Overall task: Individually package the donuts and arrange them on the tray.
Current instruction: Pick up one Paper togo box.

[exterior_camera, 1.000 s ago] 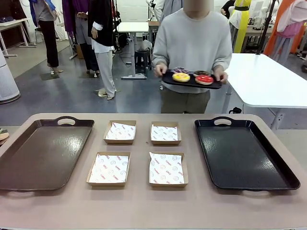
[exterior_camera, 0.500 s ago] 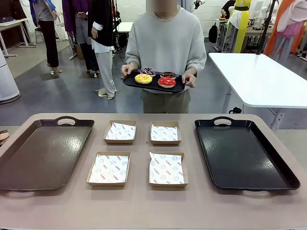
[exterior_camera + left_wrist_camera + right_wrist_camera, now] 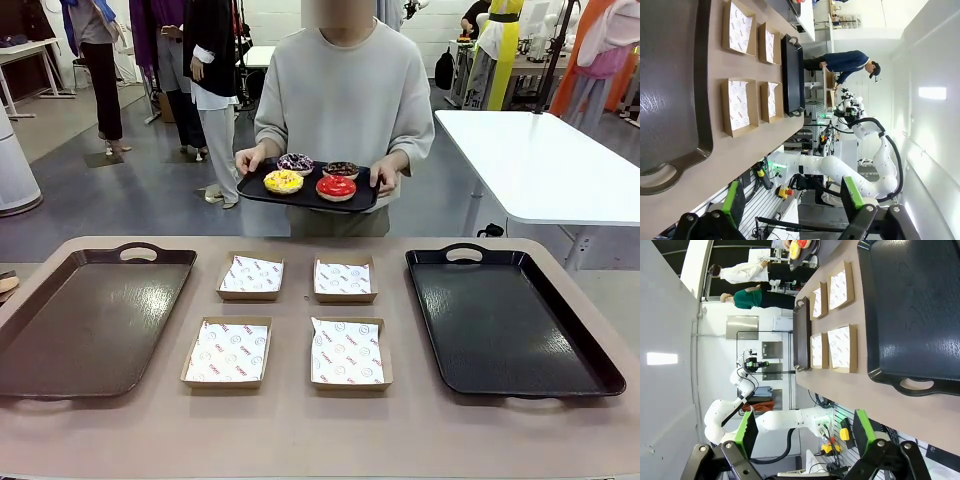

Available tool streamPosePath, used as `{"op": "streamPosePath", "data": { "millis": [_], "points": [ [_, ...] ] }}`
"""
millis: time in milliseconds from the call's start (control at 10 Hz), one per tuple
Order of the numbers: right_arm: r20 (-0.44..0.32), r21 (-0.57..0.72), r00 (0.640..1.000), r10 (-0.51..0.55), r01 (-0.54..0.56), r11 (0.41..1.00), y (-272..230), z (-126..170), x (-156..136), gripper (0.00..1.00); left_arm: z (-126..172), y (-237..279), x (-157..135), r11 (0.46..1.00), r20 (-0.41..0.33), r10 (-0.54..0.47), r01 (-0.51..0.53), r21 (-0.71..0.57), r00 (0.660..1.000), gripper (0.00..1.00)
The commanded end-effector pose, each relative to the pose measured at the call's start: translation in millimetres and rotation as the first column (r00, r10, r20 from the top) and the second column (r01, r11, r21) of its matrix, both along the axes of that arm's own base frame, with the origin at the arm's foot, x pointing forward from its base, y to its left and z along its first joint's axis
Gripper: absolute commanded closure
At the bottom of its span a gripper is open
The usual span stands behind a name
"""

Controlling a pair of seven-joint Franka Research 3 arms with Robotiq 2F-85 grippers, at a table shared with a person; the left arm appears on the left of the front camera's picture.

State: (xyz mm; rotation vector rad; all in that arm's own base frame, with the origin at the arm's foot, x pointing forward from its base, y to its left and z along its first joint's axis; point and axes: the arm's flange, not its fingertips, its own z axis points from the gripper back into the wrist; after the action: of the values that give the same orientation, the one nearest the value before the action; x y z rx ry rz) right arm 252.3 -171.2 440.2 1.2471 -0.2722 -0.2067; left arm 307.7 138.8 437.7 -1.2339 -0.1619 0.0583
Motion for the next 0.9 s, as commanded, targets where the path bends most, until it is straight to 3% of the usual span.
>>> {"op": "streamPosePath", "data": {
  "millis": [0,800],
  "points": [
    [0.0,0.016,1.0,-0.001,0.001,1.0,-1.9,-1.6,-2.9,0.0,0.8,1.6,-0.5,1.0,0.006,0.009,-0.008,-0.014,1.0,0.0],
    [0.0,0.016,1.0,-0.001,0.001,1.0,-1.9,-1.6,-2.9,0.0,0.8,1.6,-0.5,1.0,0.006,0.009,-0.008,-0.014,1.0,0.0]
  ]
}}
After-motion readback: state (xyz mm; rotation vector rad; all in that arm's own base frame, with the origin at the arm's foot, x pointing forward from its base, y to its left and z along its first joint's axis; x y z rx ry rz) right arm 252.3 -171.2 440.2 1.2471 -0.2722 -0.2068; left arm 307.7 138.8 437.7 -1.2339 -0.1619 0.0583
